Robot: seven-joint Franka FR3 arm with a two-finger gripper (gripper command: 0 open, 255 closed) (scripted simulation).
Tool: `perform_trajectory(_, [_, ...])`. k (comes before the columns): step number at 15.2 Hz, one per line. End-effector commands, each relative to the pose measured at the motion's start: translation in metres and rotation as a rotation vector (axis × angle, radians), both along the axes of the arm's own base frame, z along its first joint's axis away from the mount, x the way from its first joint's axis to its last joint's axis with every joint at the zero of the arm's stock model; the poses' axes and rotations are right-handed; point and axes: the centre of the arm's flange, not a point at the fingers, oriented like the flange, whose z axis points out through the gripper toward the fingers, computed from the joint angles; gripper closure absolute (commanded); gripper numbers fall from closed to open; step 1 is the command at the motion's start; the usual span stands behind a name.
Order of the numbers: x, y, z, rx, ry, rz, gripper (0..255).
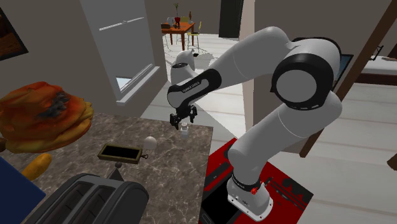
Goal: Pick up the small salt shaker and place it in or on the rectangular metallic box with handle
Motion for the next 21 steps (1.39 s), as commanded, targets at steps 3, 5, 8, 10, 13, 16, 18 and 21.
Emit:
perform_trajectory(3, [0.0,0.0,0.0,0.0,0.0,0.0,255])
perform_trajectory(5, [0.0,0.0,0.0,0.0,0.0,0.0,255])
perform_trajectory(8, [0.0,0.0,0.0,0.0,0.0,0.0,255])
perform_trajectory(10, [0.0,0.0,0.0,0.0,0.0,0.0,255])
perform_trajectory(13, [0.0,0.0,0.011,0.0,0.0,0.0,255])
perform_trajectory(16, [0.0,0.0,0.026,0.0,0.0,0.0,255])
perform_trajectory(18, [0.0,0.0,0.037,0.0,0.0,0.0,255])
perform_trajectory(21, [0.0,0.0,0.053,0.0,0.0,0.0,255])
